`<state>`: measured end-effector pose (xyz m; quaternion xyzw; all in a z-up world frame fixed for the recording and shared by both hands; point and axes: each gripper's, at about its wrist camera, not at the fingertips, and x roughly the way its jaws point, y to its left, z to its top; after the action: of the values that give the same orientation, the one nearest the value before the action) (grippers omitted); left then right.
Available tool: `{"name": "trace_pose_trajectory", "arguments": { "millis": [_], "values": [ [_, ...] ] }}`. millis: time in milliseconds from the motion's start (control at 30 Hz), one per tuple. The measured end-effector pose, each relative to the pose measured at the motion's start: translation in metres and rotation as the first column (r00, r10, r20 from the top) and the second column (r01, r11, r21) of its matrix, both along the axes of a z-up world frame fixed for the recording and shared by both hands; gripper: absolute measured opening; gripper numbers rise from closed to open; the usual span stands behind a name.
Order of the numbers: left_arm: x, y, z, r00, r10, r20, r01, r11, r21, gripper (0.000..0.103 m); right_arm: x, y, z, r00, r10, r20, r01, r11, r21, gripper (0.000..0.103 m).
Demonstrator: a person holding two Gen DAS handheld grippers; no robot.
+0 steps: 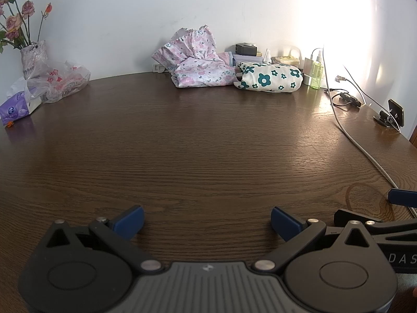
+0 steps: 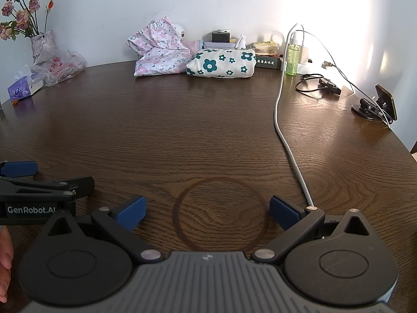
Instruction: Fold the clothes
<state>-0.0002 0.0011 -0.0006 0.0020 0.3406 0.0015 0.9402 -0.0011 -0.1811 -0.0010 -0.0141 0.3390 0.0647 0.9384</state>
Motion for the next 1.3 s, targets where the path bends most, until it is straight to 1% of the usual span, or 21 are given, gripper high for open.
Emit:
{"name": "trace_pose_trajectory", "arguments": {
  "millis": [1300],
  "values": [
    [0.0054, -0.0018, 0.0010, 1.000, 0.002, 0.000, -0.002, 1.000, 0.002, 0.103, 0.0011, -0.0001, 0.0008, 1.000, -0.001, 0.000, 0.001, 1.000, -0.001, 0.102]
  ]
}}
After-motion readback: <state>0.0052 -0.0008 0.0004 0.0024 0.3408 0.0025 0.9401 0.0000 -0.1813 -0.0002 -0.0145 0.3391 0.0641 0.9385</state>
